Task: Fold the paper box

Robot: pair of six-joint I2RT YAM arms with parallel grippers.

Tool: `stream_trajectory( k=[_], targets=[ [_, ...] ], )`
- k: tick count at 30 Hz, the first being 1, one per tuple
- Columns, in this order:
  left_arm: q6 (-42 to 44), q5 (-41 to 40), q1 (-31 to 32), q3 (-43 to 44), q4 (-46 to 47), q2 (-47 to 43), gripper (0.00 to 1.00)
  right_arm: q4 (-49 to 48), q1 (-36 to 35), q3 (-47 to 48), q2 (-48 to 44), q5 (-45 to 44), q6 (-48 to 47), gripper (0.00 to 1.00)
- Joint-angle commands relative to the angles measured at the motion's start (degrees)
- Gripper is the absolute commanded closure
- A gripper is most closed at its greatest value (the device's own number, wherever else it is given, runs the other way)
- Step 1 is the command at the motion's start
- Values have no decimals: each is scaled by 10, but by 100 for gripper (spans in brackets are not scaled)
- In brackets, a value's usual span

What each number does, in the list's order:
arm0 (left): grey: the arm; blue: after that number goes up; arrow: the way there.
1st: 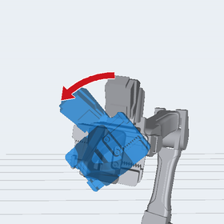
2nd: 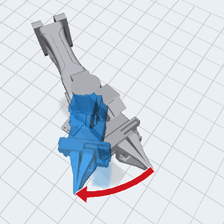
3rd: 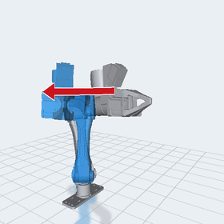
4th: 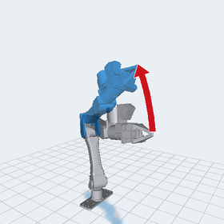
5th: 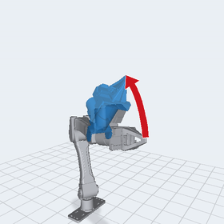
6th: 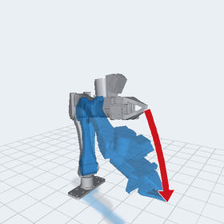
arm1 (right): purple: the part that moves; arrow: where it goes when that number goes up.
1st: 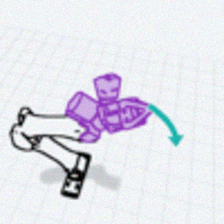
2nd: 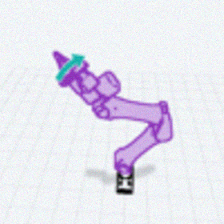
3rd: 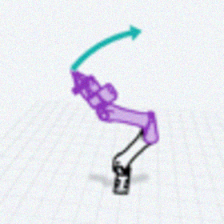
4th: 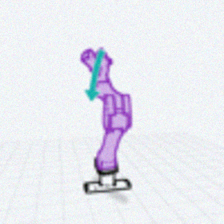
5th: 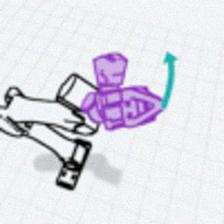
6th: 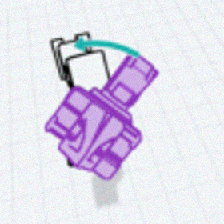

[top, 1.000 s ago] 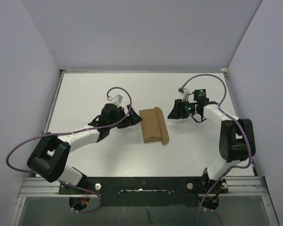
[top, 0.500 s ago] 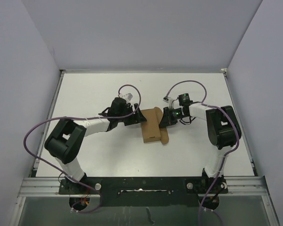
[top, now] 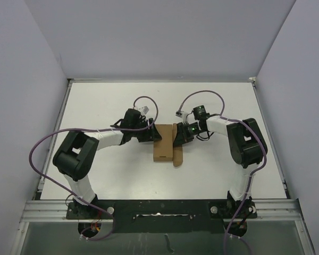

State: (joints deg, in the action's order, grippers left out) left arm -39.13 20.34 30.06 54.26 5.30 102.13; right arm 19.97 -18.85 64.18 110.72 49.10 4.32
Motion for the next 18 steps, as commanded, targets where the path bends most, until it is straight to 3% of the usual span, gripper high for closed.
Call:
stream_trajectory(
  k=[1, 8, 11, 13, 16, 18],
  targets=[
    [32, 3, -12, 23, -20, -31, 44, 20, 7, 24, -23, -4, -48, 87],
    [61, -34, -15, -20, -15, -138, 27, 14, 30, -45, -161, 2, -232, 79],
    [62, -43, -13, -64, 23, -187, 14, -14, 37, -109, -235, 53, -362, 60],
    [52, -42, -12, -113, 69, -219, 3, -18, 37, -173, -285, 99, -532, 45],
    [24, -25, -12, -183, 165, -251, 2, 21, 37, -229, -329, 146, -753, 22],
    [15, -22, -11, -204, 189, -254, 2, 69, 31, -224, -321, 146, -830, 20]
  ],
)
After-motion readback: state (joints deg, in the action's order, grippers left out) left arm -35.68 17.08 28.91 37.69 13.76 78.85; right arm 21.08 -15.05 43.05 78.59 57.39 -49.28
